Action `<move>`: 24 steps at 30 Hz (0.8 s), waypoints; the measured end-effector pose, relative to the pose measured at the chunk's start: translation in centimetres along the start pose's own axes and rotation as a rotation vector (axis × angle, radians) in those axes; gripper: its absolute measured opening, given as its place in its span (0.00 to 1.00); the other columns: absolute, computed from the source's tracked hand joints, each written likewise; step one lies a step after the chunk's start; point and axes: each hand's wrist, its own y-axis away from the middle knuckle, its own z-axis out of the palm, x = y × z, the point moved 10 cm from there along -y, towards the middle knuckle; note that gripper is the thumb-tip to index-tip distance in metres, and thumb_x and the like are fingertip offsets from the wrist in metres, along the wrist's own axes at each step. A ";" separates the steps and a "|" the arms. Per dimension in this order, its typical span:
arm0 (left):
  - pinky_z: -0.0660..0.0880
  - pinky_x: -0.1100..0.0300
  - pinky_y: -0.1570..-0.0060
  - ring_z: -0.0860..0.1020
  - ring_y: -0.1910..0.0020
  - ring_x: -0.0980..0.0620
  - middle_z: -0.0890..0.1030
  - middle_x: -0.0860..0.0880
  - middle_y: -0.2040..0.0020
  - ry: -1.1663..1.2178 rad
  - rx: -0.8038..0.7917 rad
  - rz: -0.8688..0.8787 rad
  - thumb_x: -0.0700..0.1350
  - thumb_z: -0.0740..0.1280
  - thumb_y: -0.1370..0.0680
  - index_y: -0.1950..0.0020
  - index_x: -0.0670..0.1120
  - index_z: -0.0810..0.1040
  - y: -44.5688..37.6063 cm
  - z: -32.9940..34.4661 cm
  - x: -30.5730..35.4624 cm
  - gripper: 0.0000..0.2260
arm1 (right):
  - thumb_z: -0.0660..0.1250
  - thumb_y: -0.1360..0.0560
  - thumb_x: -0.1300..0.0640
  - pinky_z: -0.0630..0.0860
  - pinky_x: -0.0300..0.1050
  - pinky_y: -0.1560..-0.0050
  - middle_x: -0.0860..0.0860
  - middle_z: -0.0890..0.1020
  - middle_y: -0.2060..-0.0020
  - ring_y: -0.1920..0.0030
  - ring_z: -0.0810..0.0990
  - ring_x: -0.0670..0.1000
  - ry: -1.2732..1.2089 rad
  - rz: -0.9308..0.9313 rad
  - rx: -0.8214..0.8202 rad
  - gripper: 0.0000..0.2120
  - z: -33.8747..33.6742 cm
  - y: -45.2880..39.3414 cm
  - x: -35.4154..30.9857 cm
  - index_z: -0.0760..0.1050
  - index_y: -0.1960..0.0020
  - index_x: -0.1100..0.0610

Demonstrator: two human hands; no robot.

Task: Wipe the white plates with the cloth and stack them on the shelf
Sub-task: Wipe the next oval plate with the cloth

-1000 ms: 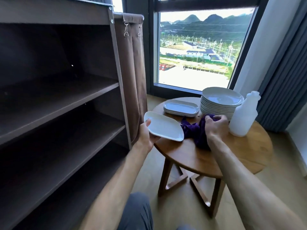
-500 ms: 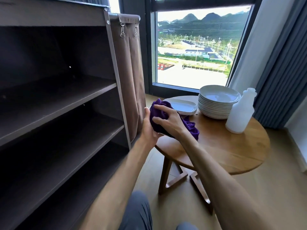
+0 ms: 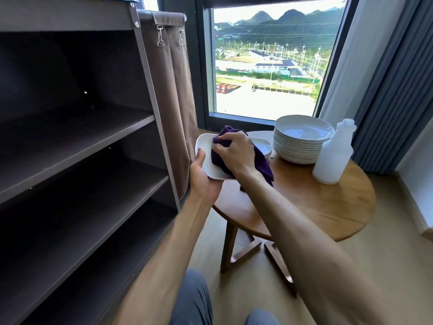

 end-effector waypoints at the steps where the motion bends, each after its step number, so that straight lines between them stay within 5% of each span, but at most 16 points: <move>1: 0.82 0.45 0.49 0.80 0.39 0.40 0.81 0.38 0.37 -0.022 0.014 0.020 0.57 0.56 0.15 0.24 0.44 0.71 -0.1 -0.4 0.4 0.25 | 0.73 0.28 0.52 0.77 0.50 0.44 0.55 0.85 0.49 0.46 0.81 0.55 0.012 0.043 0.013 0.10 -0.3 -0.3 1.0 0.87 0.49 0.51; 6: 0.81 0.48 0.52 0.82 0.45 0.40 0.84 0.41 0.44 -0.096 0.067 0.082 0.57 0.60 0.17 0.29 0.44 0.75 -0.4 -1.3 1.6 0.23 | 0.71 0.27 0.55 0.69 0.43 0.58 0.57 0.85 0.60 0.53 0.81 0.58 0.079 0.244 0.018 0.08 -2.1 0.2 6.3 0.86 0.56 0.59; 9: 0.82 0.50 0.56 0.83 0.49 0.42 0.85 0.42 0.48 -0.081 0.087 0.091 0.56 0.60 0.16 0.33 0.45 0.77 -0.3 -0.9 1.3 0.20 | 0.67 0.30 0.57 0.63 0.44 0.69 0.57 0.78 0.69 0.61 0.78 0.61 0.170 0.299 -0.041 0.08 -1.8 1.1 6.7 0.78 0.63 0.62; 14: 0.82 0.51 0.55 0.83 0.50 0.43 0.83 0.41 0.48 -0.094 0.104 0.040 0.58 0.62 0.18 0.33 0.41 0.77 -0.3 0.7 0.1 0.24 | 0.69 0.31 0.56 0.68 0.44 0.70 0.61 0.78 0.66 0.63 0.76 0.58 0.153 0.204 -0.256 0.10 -0.1 1.9 3.7 0.78 0.64 0.63; 17: 0.80 0.53 0.47 0.82 0.55 0.48 0.79 0.42 0.55 0.002 0.121 -0.007 0.60 0.58 0.16 0.47 0.40 0.79 -0.1 1.1 -1.3 0.24 | 0.70 0.29 0.60 0.76 0.46 0.65 0.58 0.84 0.67 0.66 0.80 0.52 -0.013 -0.012 -0.372 0.07 1.0 2.7 -1.5 0.85 0.63 0.61; 20: 0.71 0.50 0.31 0.79 0.52 0.49 0.78 0.43 0.55 0.046 0.095 0.022 0.61 0.58 0.17 0.47 0.41 0.78 -0.5 1.7 -0.2 0.23 | 0.71 0.30 0.62 0.75 0.37 0.62 0.51 0.85 0.67 0.66 0.80 0.45 -0.117 -0.112 -0.365 0.06 1.0 2.5 -3.5 0.87 0.62 0.55; 24: 0.72 0.46 0.28 0.80 0.38 0.43 0.82 0.39 0.41 -0.044 0.072 0.029 0.62 0.58 0.17 0.34 0.41 0.79 -0.4 1.4 -0.2 0.26 | 0.71 0.31 0.59 0.73 0.37 0.58 0.41 0.83 0.68 0.64 0.78 0.41 -0.109 -0.186 -0.171 0.07 0.4 1.7 -3.5 0.87 0.59 0.49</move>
